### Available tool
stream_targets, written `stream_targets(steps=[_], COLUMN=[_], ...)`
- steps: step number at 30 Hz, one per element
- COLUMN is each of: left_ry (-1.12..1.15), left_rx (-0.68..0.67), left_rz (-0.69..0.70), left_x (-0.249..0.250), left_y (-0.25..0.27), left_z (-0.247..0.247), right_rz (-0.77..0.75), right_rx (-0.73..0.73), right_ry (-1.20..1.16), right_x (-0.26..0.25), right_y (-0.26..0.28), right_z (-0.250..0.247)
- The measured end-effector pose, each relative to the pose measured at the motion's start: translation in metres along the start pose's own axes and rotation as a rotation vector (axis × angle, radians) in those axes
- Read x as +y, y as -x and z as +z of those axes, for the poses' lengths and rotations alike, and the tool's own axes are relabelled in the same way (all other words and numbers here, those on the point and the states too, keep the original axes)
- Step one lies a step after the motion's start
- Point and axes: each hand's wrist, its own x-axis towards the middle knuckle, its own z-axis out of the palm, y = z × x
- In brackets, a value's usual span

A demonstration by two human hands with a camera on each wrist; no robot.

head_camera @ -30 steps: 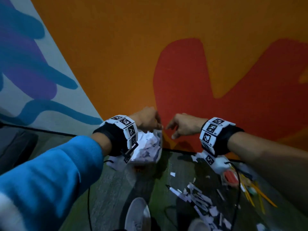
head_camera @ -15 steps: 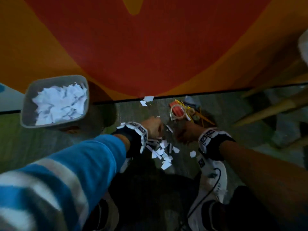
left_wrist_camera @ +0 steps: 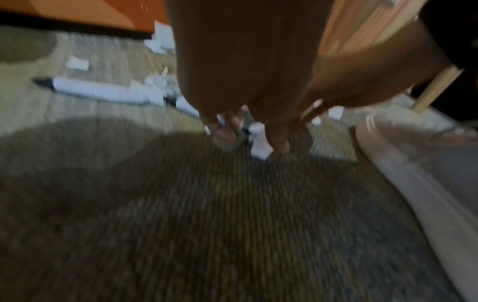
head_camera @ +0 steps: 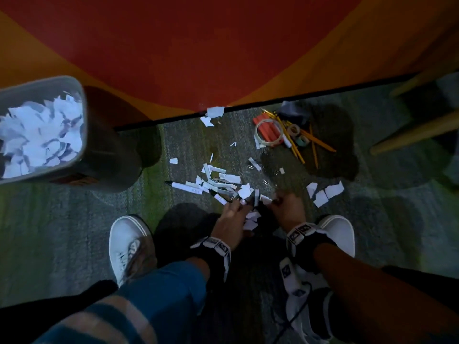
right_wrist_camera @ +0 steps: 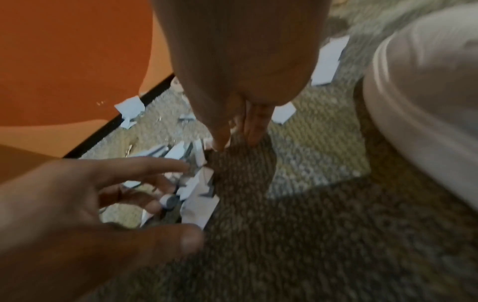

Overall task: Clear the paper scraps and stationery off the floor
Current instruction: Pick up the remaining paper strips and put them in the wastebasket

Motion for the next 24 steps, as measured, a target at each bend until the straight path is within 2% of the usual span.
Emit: stream_targets(steps=[3,6,13,17,21,24], left_ry=[-0.071,0.078,0.113,0.145,0.321,0.545], left_rx=[0.009,0.078,0.267,0.322,0.331,0.401], left_rz=[0.040,0.028,0.161,0.202,0.072,-0.100], left_x=[-0.002,0.000,-0.011,-0.008,-0.011,-0.019], left_y=[-0.002,-0.003,-0.012,-0.011,-0.014,-0.013], left_z=[0.015,0.014,0.036,0.028,0.015,-0.005], right_rz=[-0.030,-0.065,-0.014,-0.022,0.007,-0.113], right_rx=[0.051,0.121,0.109,0.117,0.180,0.186], right_ry=[0.013,0.026,-0.094,-0.180,-0.240,-0.271], right_x=[0.002,0.007,0.012,0.007,0.000,-0.017], right_y=[-0.005,-0.009,-0.016,-0.014,-0.019,-0.022], right_z=[0.016,0.028,0.030,0.018,0.009,0.012])
